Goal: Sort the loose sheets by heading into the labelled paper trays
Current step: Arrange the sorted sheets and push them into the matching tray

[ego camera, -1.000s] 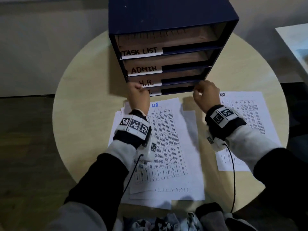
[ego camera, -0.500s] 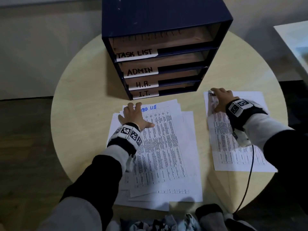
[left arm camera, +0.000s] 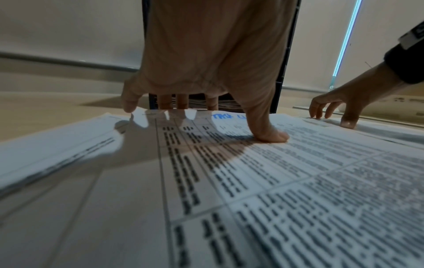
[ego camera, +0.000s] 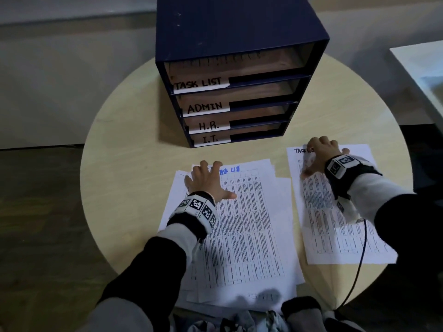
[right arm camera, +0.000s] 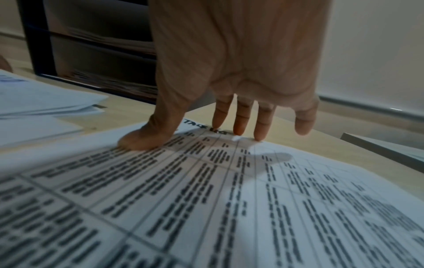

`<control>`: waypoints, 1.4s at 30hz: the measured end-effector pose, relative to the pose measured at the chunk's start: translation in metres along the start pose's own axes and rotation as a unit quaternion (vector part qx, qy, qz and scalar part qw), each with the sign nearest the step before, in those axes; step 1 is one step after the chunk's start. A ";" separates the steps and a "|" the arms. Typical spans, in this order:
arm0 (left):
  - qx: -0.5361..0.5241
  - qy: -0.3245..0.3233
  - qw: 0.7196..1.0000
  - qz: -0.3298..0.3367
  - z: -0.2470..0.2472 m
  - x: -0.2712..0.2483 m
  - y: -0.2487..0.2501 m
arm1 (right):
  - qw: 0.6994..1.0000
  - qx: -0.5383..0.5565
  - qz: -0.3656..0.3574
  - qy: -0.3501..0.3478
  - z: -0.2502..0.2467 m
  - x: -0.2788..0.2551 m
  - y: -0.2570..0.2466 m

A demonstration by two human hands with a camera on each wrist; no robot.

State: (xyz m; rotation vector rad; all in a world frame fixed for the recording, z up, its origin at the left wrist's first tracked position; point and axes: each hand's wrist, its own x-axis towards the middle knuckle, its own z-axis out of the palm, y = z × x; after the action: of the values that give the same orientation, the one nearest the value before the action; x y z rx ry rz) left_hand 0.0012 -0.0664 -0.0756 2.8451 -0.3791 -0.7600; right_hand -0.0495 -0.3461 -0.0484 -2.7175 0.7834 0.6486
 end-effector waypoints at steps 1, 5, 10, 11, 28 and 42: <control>0.002 0.000 1.000 0.001 0.000 -0.001 0.000 | 1.000 0.000 -0.005 0.001 0.002 -0.003 -0.001; 0.015 0.004 1.000 0.002 0.000 -0.004 0.001 | 0.999 -0.032 -0.005 -0.018 0.008 -0.012 -0.006; 0.028 0.023 0.999 -0.014 0.000 -0.011 0.002 | 0.997 -0.047 -0.012 -0.051 0.011 -0.023 -0.008; 0.025 0.022 0.999 -0.019 0.000 -0.011 0.002 | 0.997 -0.045 -0.023 -0.051 0.010 -0.025 -0.010; 0.002 0.017 0.999 -0.036 -0.007 -0.012 -0.008 | 0.911 -0.166 -0.377 0.022 -0.074 -0.090 -0.120; -0.185 -0.013 0.976 0.117 -0.024 -0.001 -0.024 | 0.955 0.048 -0.285 -0.062 0.019 -0.077 -0.121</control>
State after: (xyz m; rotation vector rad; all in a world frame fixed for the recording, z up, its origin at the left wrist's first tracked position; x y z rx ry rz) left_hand 0.0169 -0.0413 -0.0599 2.3960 -0.5069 -0.7323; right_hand -0.0478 -0.2054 -0.0156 -2.5880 -0.0144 0.6095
